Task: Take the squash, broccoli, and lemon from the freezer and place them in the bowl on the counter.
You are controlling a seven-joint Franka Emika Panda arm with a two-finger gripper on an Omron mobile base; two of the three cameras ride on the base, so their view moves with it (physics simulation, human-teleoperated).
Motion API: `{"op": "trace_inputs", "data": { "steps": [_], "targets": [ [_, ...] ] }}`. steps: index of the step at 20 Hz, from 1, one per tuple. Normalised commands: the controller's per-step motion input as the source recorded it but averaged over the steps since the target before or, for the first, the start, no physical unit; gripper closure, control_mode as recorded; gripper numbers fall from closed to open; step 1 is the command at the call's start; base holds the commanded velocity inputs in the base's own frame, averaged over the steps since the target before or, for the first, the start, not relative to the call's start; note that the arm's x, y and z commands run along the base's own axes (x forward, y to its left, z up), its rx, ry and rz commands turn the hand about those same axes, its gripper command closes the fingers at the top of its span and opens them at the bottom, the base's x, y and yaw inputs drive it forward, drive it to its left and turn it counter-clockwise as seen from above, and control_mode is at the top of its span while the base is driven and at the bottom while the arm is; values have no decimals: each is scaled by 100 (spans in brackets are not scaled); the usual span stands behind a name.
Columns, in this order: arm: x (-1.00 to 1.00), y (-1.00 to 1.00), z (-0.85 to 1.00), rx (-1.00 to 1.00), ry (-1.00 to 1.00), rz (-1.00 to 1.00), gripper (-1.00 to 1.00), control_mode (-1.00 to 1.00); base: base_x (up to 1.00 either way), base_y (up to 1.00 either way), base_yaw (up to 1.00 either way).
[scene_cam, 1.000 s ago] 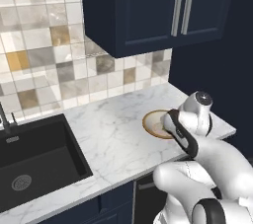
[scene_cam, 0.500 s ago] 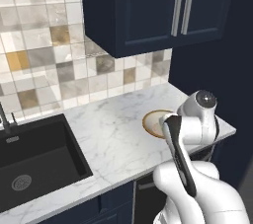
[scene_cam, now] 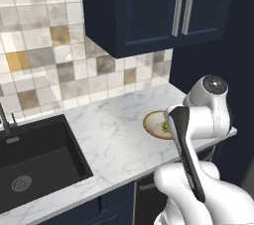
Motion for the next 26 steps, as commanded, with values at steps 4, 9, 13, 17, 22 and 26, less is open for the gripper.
{"op": "trace_inputs", "data": {
  "steps": [4, 9, 13, 17, 22, 26],
  "targets": [
    [-52, 21, 28, 1, -14, 0, -100, -100, 0, 0, 0],
    [-57, 26, 23, 1, -11, 0, -100, -100, 0, 0, 0],
    [-57, 5, 24, 1, -3, 0, -100, -100, 0, 0, 0],
    [-51, 1, 22, 1, 0, 0, -100, -100, 0, 0, 0],
    [-49, 1, 27, 0, -3, 0, -100, -100, 0, 0, 0],
    [0, 0, 0, 0, 0, 0, -100, 100, -56, 1, 0]
  ]
}}
